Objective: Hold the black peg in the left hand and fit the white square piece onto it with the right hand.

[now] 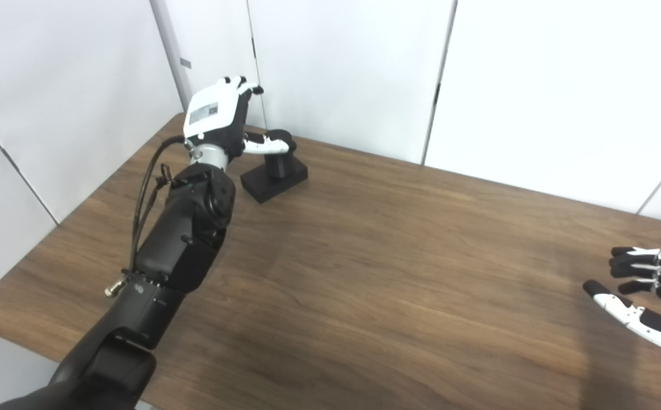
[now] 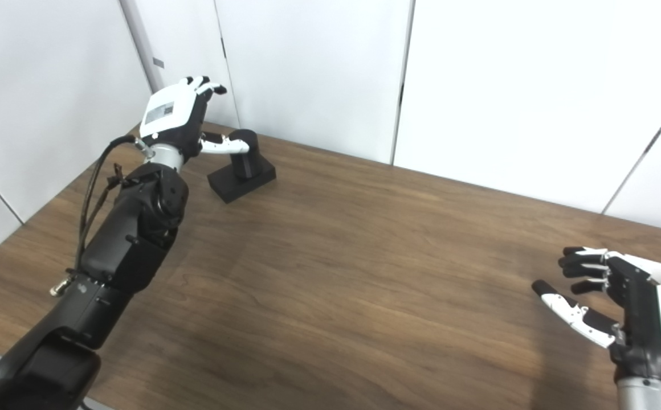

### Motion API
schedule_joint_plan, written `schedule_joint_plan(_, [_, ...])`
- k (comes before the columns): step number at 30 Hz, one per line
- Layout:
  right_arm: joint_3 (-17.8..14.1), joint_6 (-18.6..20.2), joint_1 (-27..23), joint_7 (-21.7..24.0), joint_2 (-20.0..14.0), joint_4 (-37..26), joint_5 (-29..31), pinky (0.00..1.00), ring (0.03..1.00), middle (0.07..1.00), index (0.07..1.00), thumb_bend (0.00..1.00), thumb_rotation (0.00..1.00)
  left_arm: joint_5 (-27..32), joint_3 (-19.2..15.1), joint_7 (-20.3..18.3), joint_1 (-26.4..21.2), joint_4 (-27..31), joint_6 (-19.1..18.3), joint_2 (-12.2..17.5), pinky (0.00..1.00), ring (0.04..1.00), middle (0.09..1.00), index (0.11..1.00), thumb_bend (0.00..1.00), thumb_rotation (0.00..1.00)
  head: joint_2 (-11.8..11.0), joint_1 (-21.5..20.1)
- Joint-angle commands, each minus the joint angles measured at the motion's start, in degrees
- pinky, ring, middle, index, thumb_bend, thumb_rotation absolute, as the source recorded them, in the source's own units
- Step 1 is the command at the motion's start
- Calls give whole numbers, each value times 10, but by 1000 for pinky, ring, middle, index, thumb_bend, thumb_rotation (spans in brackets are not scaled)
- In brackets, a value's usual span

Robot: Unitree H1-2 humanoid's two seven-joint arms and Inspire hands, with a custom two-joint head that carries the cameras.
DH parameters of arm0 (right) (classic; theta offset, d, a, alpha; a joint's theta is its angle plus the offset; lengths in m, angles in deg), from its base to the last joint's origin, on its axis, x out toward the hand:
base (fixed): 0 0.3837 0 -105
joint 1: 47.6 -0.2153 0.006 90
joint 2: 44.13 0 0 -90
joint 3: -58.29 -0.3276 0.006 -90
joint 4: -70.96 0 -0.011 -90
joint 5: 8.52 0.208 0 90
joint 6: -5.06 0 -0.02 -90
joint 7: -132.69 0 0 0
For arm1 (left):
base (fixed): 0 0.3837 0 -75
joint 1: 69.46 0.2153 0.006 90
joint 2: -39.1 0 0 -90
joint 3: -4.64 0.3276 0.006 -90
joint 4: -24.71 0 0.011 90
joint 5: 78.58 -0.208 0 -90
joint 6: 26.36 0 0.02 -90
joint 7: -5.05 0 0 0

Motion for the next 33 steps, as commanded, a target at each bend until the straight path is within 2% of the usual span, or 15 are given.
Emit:
schedule_joint_plan(1, [-2,-8,-13,-4,-1,-23,-2,461,570,659,492,499,111,-32,-18,-17,-36,3,-2,10,952,1000,989,856,1000,485,1,0])
schedule_joint_plan(8, [-3,-11,-14,-5,-2,-21,-3,463,572,663,492,499,110,-46,-32,-51,-36,-16,-2,4,990,1000,1000,850,1000,509,3,1])
schedule_joint_plan(14, [-2,-24,-17,-7,-5,-13,-4,445,555,653,492,499,110,-53,-39,-65,-37,-29,-2,1,999,1000,1000,847,1000,540,4,1])
schedule_joint_plan(22, [-2,-14,-16,-6,-2,-20,-2,451,565,666,492,499,111,-70,-47,-90,-37,-51,-2,-4,1000,1000,1000,853,1000,560,7,0])
schedule_joint_plan(33, [-2,-24,-16,-6,-2,-18,4,445,552,662,492,500,111,-72,-32,-112,-40,-90,-2,-8,1000,1000,1000,850,1000,544,12,-2])
